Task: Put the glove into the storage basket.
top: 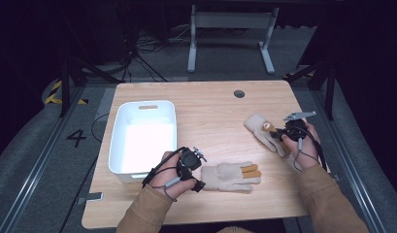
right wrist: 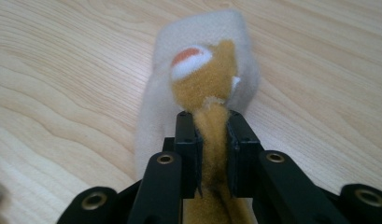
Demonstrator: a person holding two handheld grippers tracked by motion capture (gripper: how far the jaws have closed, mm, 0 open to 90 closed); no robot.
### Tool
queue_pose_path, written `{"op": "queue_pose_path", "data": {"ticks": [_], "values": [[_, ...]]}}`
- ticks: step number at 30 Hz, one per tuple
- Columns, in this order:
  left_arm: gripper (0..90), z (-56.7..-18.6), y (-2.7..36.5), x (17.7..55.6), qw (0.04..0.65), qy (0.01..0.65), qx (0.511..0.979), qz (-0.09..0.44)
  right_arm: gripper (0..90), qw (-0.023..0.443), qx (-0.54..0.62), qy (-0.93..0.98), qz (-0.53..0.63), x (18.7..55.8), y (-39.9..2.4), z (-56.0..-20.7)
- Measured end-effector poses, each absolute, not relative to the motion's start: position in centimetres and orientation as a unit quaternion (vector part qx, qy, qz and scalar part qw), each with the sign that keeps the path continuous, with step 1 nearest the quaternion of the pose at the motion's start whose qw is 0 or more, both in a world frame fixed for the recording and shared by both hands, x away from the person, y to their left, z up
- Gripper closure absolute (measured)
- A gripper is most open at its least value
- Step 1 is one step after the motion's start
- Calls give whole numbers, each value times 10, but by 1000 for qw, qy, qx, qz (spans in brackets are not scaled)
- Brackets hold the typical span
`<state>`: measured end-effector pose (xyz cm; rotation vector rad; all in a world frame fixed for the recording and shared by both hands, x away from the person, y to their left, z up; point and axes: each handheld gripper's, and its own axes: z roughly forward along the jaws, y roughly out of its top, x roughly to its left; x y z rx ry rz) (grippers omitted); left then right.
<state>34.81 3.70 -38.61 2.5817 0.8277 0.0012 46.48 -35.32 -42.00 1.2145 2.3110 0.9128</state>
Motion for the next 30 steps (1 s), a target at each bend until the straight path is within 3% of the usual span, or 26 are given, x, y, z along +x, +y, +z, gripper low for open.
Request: {"op": "queue_pose_path", "data": {"ticks": [30], "values": [[403,-382,35,348,216,292,931,-20,781,144,316,883,316,425,-332,-351]]}}
